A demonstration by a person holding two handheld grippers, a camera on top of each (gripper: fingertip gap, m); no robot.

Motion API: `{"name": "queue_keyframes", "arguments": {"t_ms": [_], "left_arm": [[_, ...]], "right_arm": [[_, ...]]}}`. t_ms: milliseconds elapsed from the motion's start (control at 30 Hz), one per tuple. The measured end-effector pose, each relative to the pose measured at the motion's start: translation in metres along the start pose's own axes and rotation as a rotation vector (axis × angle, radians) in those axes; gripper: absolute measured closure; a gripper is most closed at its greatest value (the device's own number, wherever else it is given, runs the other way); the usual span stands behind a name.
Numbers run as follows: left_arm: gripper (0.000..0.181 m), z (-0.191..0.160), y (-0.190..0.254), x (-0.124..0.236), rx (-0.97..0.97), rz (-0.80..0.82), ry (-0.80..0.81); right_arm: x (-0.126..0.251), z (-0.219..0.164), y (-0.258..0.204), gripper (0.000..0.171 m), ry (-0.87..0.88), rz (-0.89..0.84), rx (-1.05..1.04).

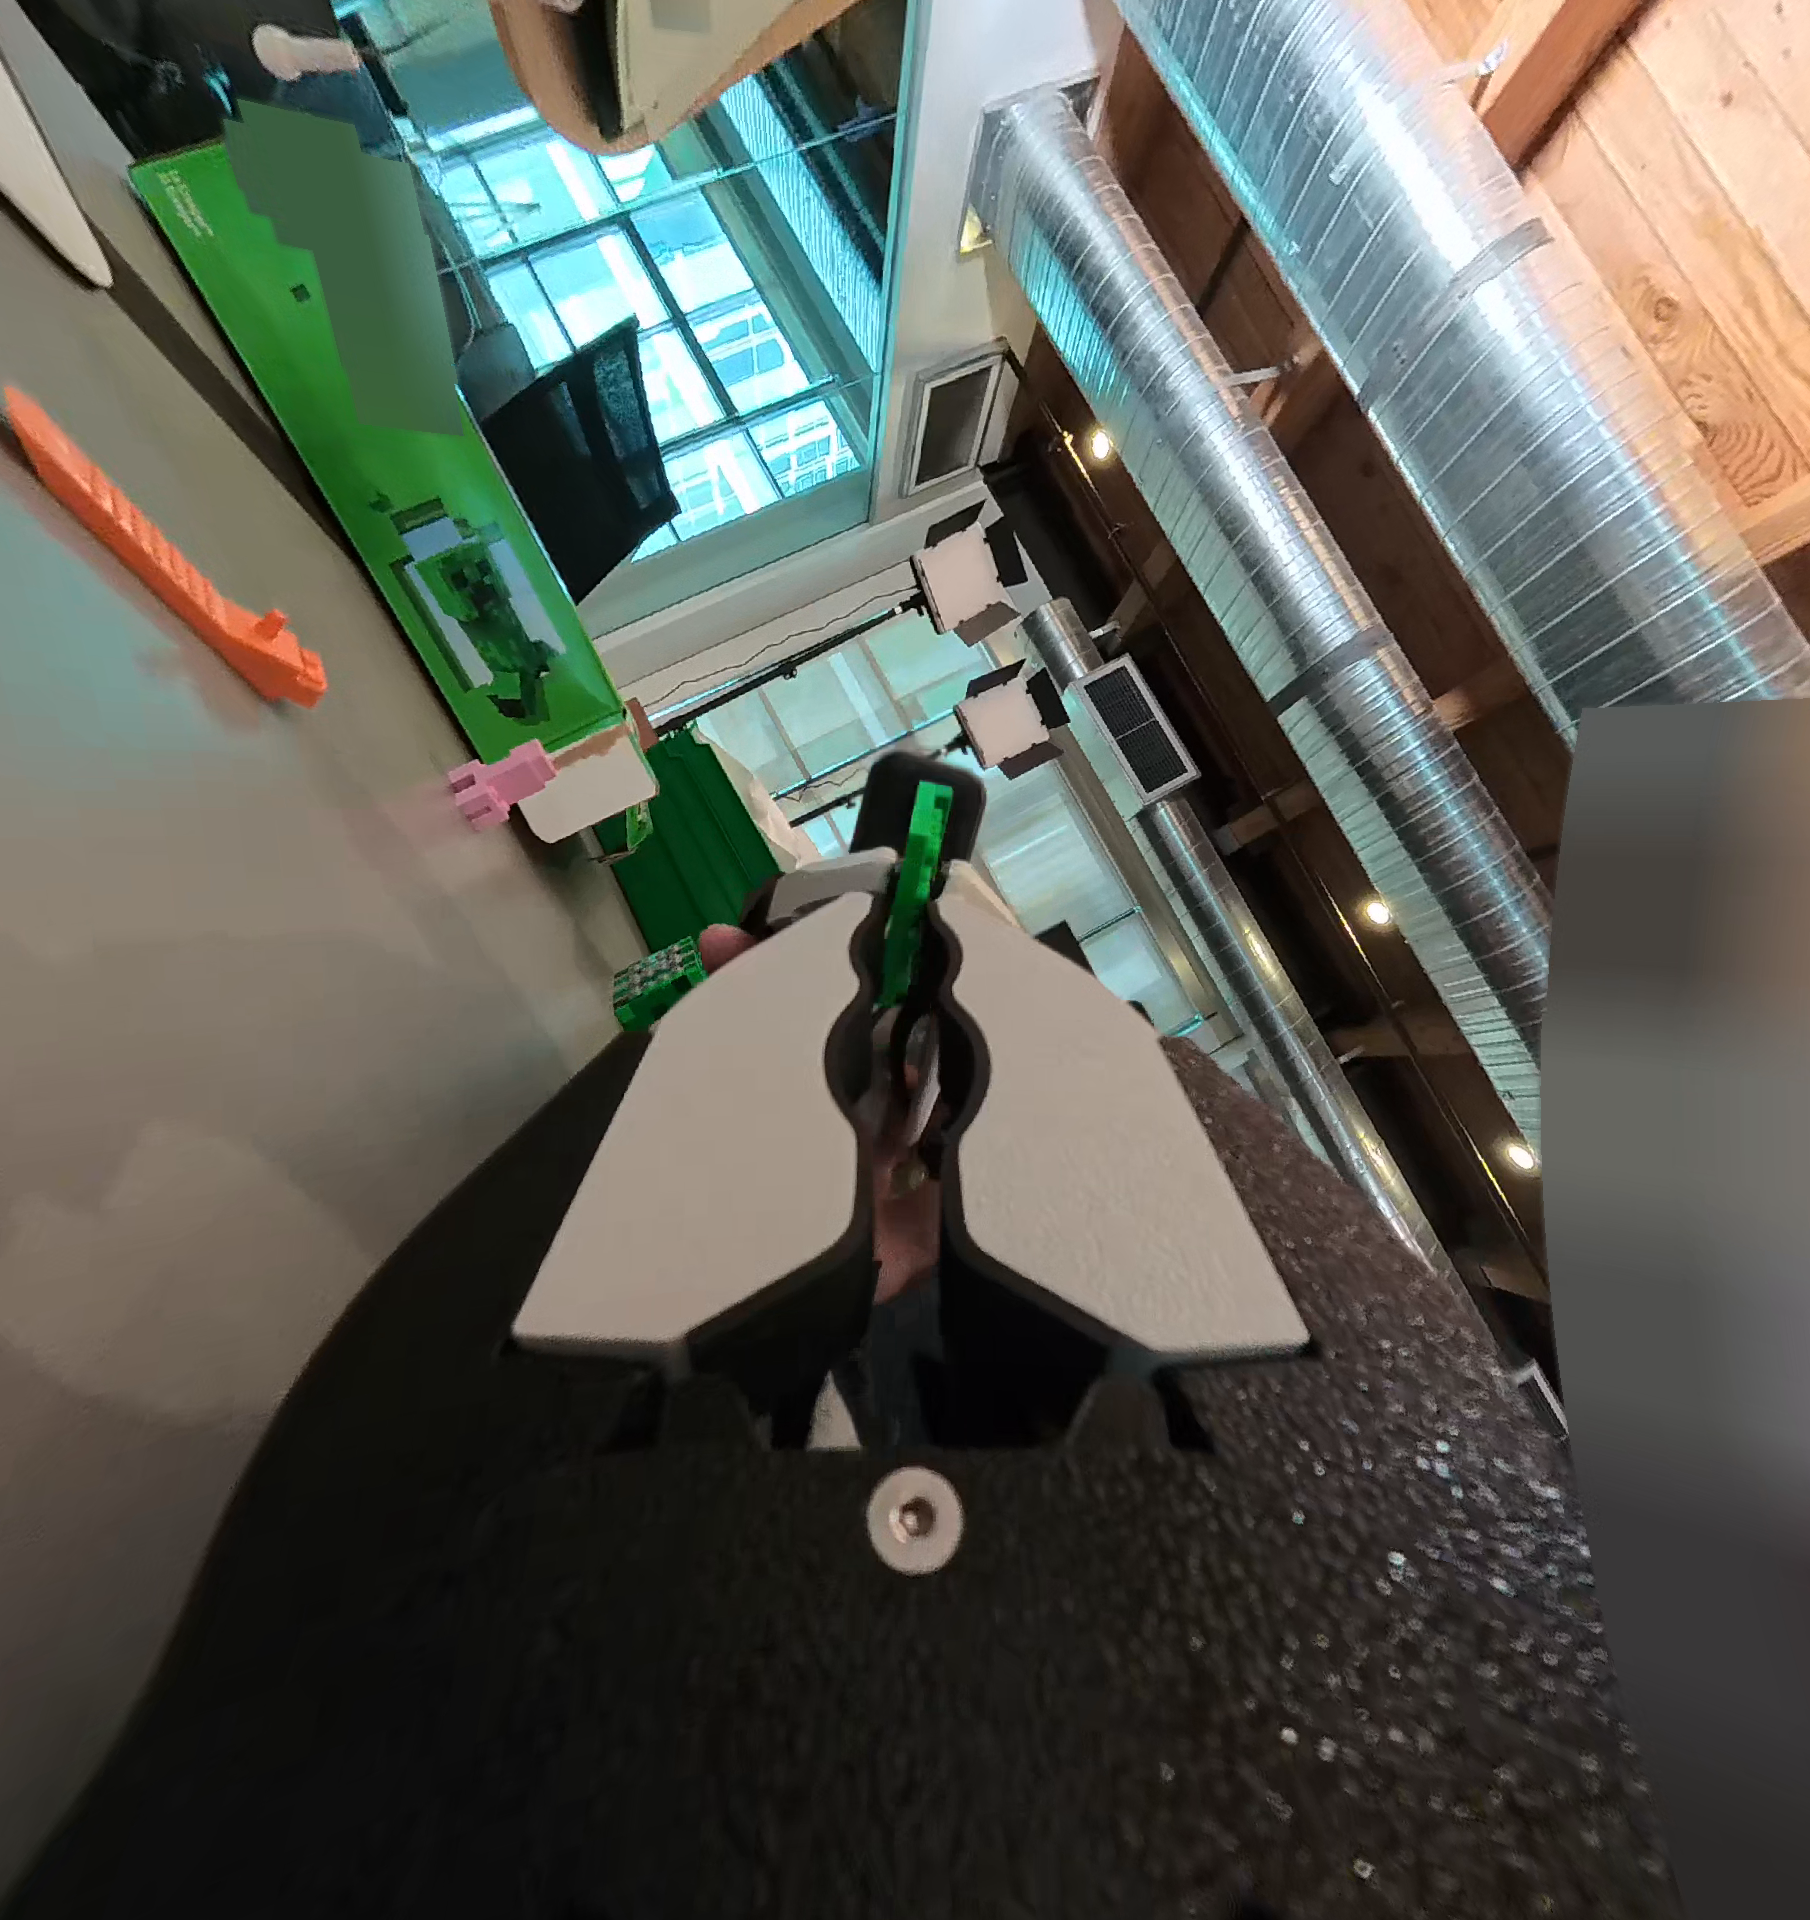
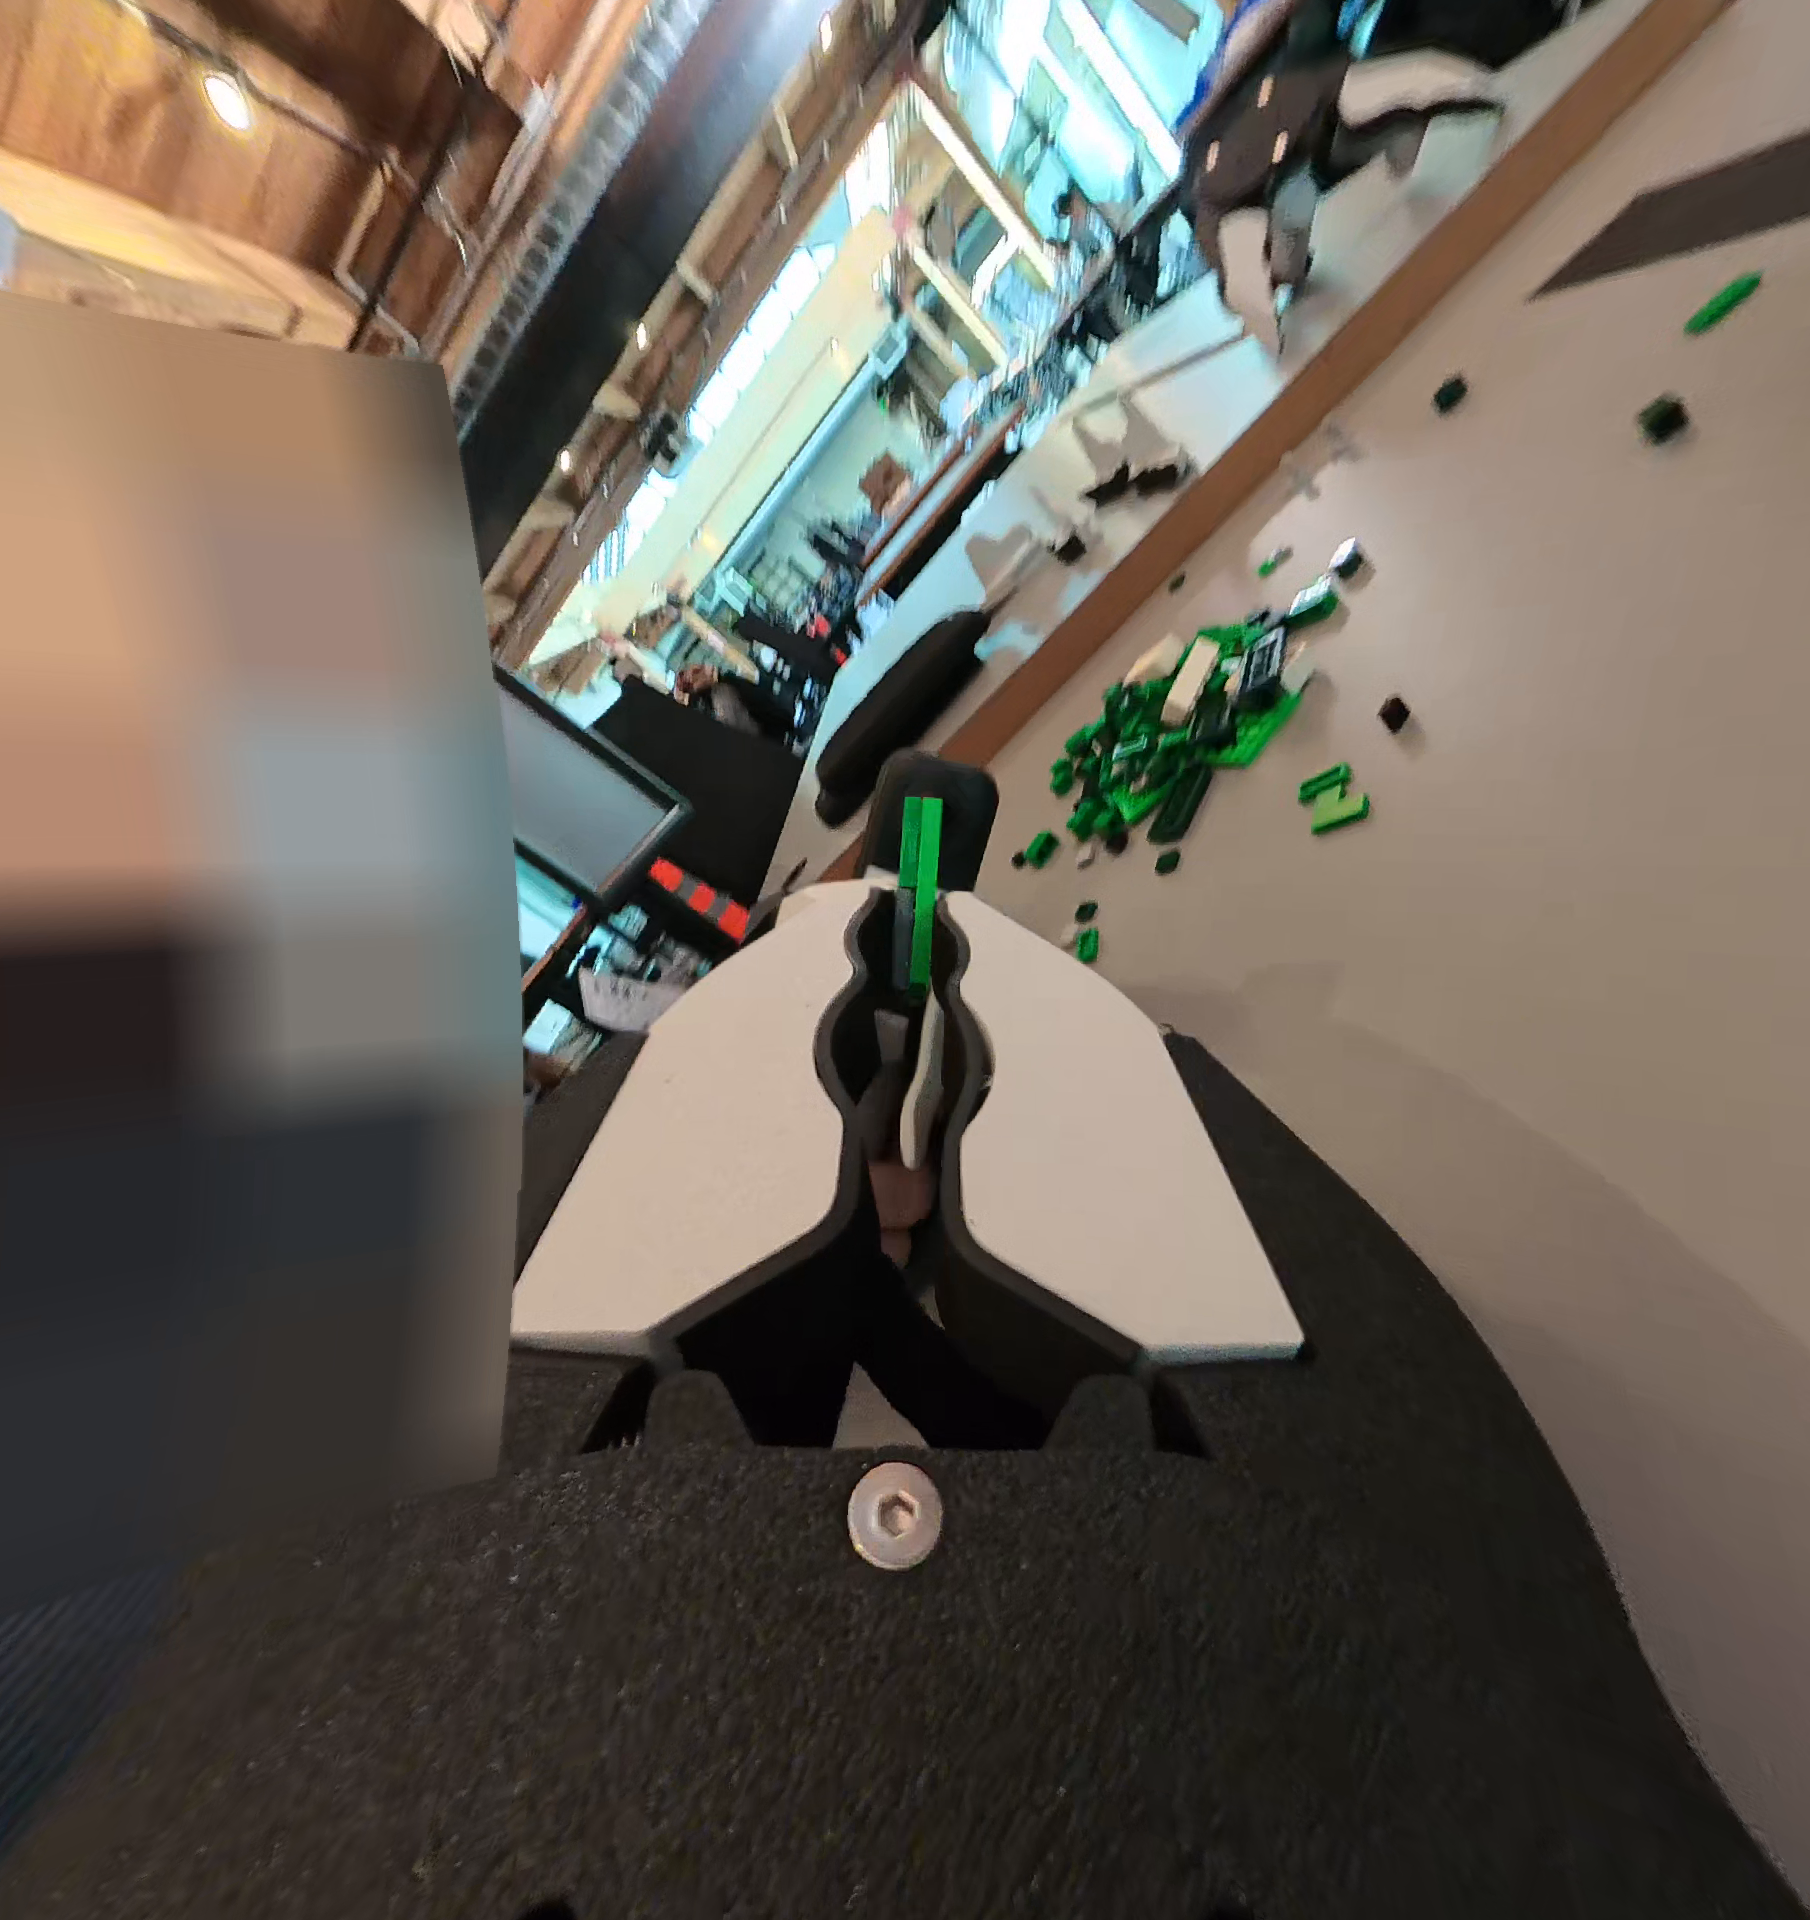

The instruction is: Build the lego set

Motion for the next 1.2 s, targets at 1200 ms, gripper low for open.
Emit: {"name": "queue_keyframes", "arguments": {"t_ms": [1200], "left_arm": [[0.178,0.0062,0.0031,-0.0027,-0.135,0.001,-0.010]], "right_arm": [[0.0097,-0.0061,-0.0008,0.162,0.262,0.000,0.023]]}}
Point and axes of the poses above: each gripper's, where its closed fingertips meet, x back along the fingers, z out of its top, y = z × x across the jaws, the point moved 8 cm from there along x, back along the fingers, and after that the axes turned 4 degrees about y, right-handed, at the moved point
